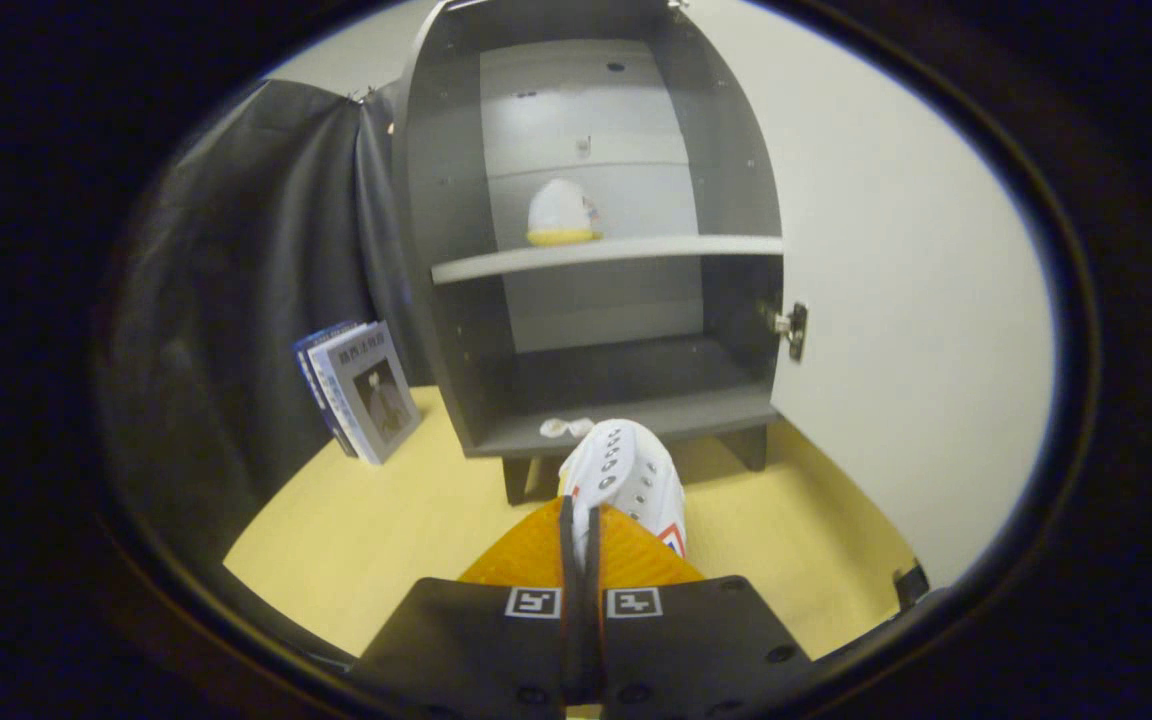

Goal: Open the shoe cabinet door, grab the shoes and put them into the shoe cabinet, then close the shoe cabinet door.

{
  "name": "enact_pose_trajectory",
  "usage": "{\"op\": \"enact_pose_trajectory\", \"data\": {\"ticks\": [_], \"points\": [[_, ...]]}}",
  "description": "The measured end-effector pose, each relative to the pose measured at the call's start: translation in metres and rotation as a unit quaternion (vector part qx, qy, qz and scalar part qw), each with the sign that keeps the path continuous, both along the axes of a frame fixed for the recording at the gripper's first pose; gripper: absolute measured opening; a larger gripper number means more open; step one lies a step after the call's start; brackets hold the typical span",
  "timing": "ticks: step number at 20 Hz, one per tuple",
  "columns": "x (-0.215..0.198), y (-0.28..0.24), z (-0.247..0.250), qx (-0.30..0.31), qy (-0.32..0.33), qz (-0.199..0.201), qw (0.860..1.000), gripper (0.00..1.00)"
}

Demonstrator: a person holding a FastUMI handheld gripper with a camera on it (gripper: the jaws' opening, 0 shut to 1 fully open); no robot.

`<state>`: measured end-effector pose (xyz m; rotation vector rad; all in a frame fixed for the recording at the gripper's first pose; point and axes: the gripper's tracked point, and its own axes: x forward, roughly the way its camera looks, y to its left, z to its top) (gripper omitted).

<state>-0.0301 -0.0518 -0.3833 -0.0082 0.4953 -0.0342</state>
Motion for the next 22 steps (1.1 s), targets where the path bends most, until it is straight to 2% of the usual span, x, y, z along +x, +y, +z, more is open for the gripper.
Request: {"op": "enact_pose_trajectory", "data": {"ticks": [5,10,15,22], "points": [[0.027,0.012,0.094,-0.011,-0.062,-0.012,0.998,0.02],[0.054,0.017,0.16,-0.019,-0.109,-0.043,0.993,0.02],[0.087,0.013,0.185,-0.021,-0.127,-0.057,0.99,0.02],[0.168,-0.01,0.198,-0.018,-0.137,-0.03,0.99,0.02]]}}
